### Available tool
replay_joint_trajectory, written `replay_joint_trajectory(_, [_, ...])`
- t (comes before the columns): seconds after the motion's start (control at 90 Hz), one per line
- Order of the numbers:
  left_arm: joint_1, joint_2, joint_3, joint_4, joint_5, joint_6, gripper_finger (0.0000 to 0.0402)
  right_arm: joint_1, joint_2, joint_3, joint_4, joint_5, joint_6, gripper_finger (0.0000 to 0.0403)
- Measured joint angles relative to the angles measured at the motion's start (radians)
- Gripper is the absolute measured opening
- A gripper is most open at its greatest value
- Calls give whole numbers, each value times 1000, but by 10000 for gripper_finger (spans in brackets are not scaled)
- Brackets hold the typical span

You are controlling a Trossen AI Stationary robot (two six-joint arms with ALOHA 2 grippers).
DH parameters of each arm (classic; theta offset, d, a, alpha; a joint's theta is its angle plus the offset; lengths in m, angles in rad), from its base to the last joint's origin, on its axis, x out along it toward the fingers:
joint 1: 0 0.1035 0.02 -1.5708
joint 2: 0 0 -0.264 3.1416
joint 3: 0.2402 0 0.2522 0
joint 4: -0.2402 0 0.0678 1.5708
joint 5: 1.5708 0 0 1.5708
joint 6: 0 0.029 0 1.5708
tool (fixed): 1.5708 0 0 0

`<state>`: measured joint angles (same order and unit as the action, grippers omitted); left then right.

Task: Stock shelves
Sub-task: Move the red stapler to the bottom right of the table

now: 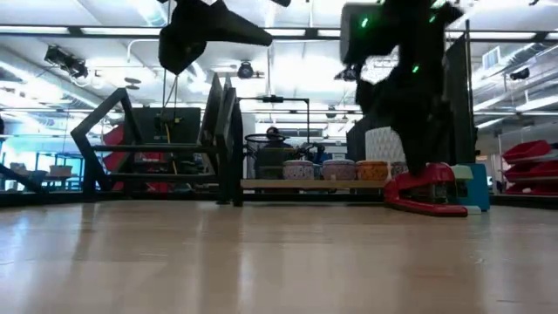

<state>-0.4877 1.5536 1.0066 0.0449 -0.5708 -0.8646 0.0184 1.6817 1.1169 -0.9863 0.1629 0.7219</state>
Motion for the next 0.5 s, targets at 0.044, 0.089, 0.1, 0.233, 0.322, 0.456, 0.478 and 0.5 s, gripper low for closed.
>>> replay_joint_trajectory(0.044, [1, -1, 0, 13, -3, -2, 163, -18, 11, 1, -1, 6, 0, 245])
replay_joint_trajectory(0.089, [1, -3, 1, 23, -8, -3, 163, -34, 19, 1, -3, 7, 2, 240])
replay_joint_trajectory(0.1, [1, -3, 1, 24, -10, -3, 163, -38, 20, 1, -3, 6, 3, 239])
replay_joint_trajectory(0.233, [-2, -2, 1, 42, -11, 4, 163, -70, 21, 1, 11, 21, 2, 228])
replay_joint_trajectory(0.322, [-3, -2, 1, 50, -11, 4, 163, -93, 21, 1, 20, 24, -22, 223])
replay_joint_trajectory(0.456, [-5, -2, 1, 55, -11, 5, 163, -121, 28, -13, 99, -5, -73, 220])
replay_joint_trajectory(0.478, [-5, -2, 1, 59, -11, 6, 163, -124, 33, -14, 110, -13, -80, 220])
replay_joint_trajectory(0.5, [-5, -2, 1, 63, -11, 6, 163, -125, 39, -17, 122, -19, -87, 220])
